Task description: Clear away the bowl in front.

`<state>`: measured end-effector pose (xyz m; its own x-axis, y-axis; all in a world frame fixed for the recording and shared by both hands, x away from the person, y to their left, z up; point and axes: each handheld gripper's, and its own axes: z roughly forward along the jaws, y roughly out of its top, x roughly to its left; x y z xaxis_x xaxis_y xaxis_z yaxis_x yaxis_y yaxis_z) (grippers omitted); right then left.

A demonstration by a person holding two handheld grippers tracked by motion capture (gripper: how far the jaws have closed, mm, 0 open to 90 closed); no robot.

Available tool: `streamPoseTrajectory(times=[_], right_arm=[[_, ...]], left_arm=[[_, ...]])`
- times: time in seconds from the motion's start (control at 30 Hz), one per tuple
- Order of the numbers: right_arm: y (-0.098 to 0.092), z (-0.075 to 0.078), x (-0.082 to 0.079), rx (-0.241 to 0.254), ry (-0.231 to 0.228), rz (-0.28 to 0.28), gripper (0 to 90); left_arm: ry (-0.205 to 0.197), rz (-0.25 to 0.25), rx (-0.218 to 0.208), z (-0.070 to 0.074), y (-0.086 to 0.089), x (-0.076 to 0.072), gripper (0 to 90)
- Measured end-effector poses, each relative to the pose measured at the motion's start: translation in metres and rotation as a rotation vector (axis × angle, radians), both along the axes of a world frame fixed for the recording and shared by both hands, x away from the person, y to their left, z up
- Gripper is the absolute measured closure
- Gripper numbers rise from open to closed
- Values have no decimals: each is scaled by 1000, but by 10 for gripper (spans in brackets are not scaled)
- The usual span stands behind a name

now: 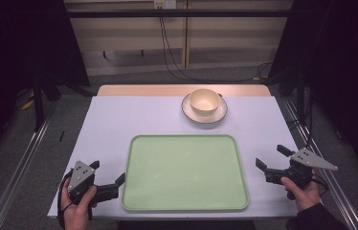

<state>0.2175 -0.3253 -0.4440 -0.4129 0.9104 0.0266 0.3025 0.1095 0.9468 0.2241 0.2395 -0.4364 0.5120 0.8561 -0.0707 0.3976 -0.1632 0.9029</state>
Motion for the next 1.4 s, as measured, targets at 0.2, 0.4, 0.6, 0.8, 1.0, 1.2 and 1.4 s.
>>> streamPoseTrajectory(times=[0.2, 0.4, 0.6, 0.8, 1.0, 1.2, 1.4], right_arm=[[0, -1, -1, 23, 18, 7, 54], [1, 0, -2, 37, 22, 40, 64], [2, 0, -2, 53, 22, 61, 48], [2, -2, -2, 37, 39, 81, 37], [3, -2, -1, 34, 41, 81, 32], [3, -2, -2, 29, 46, 84, 32], [3, -2, -1, 26, 48, 82, 32]], left_arm=[[6, 4, -3, -1, 0, 1, 22], [4, -5, -16, -1, -5, 0, 17], [18, -30, -39, -1, -12, 0, 39], [-1, -70, -20, 0, -26, 6, 29], [-11, -111, -3, 2, -43, 17, 25], [-27, -132, -10, 5, -57, 30, 25], [-30, -135, -35, 4, -72, 47, 24]])
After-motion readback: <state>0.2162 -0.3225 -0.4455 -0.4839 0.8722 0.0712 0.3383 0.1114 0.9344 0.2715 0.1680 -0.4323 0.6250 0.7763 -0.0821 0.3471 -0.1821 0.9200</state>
